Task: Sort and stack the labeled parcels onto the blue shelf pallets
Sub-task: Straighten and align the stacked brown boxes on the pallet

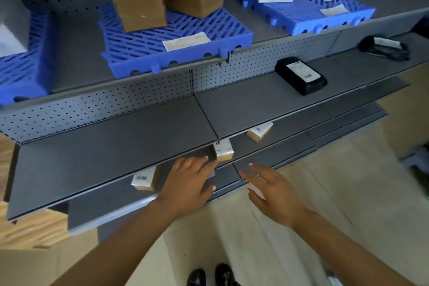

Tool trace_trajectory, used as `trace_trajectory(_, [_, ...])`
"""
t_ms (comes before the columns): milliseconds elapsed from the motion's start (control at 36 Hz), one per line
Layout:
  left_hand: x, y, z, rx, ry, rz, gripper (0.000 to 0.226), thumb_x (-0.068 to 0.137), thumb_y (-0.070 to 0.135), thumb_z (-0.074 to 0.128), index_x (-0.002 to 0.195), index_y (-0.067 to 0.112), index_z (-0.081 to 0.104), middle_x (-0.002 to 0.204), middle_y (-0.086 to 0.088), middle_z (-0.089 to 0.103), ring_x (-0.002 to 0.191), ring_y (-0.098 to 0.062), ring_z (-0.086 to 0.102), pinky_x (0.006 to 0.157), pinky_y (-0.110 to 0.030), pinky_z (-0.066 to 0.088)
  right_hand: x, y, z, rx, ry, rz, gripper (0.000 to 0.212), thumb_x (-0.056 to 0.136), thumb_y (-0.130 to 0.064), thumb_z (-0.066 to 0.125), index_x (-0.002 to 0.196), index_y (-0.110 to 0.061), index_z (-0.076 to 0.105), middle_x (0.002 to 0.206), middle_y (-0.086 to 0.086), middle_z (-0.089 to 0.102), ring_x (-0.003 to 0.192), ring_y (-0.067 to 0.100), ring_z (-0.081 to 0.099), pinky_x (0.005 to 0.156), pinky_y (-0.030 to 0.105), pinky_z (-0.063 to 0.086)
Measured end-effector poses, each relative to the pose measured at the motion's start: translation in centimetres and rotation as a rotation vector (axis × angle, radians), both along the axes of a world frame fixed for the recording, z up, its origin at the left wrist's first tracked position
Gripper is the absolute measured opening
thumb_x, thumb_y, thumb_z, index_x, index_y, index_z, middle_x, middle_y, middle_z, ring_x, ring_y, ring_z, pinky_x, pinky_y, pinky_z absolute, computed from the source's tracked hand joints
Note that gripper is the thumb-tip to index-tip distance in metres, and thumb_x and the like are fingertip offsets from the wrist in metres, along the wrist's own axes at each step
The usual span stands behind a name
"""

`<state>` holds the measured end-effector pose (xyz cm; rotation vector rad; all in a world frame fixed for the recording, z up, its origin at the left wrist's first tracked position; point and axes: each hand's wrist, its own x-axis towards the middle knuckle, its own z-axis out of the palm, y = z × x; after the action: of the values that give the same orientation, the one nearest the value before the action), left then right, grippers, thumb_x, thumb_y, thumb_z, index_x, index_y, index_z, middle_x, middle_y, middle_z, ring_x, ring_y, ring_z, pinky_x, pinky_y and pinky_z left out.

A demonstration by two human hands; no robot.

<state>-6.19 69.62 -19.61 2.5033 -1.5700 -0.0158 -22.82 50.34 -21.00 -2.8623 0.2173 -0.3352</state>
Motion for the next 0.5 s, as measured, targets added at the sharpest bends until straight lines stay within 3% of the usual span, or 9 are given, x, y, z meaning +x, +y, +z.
trace_trajectory(139, [0.3, -1.4, -1.1, 0.077, 0.015, -0.008, 0.058, 0.075, 0.053, 0.044, 0.121, 0.023, 0.064, 0.114, 0.000, 0.068, 0.098, -0.021, 0.066, 0.083, -0.041, 0.052, -1.0, -1.2, -1.4, -0.017, 0.055, -0.072, 0.041, 0.089, -0.041, 0.043, 0.123, -0.025, 0.060, 0.123, 0.005, 0.062, 0.111, 0.023, 0.059, 0.087, 0.031, 0.050])
trace_trajectory(417, [-0.4, -7.8, -2.3, 0.206, 0.050, 0.010, 0.059, 0.075, 0.053, 0.040, 0.117, 0.021, 0.066, 0.110, -0.002, 0.069, 0.095, -0.024, 0.067, 0.082, -0.044, 0.055, -2.4, -9.0, -3.5, 0.068, 0.167, -0.128, 0.044, 0.090, -0.043, 0.042, 0.126, -0.025, 0.059, 0.128, 0.005, 0.060, 0.116, 0.026, 0.057, 0.091, 0.039, 0.051])
trace_trajectory(500, [-0.7, -11.0, -2.9, 0.229, 0.039, 0.065, 0.054, 0.073, 0.051, 0.049, 0.113, 0.020, 0.068, 0.106, -0.002, 0.070, 0.090, -0.024, 0.068, 0.079, -0.044, 0.056, -2.2, -12.7, -3.7, 0.047, 0.147, -0.100, 0.043, 0.088, -0.040, 0.043, 0.123, -0.023, 0.061, 0.122, 0.005, 0.063, 0.110, 0.024, 0.061, 0.086, 0.036, 0.052])
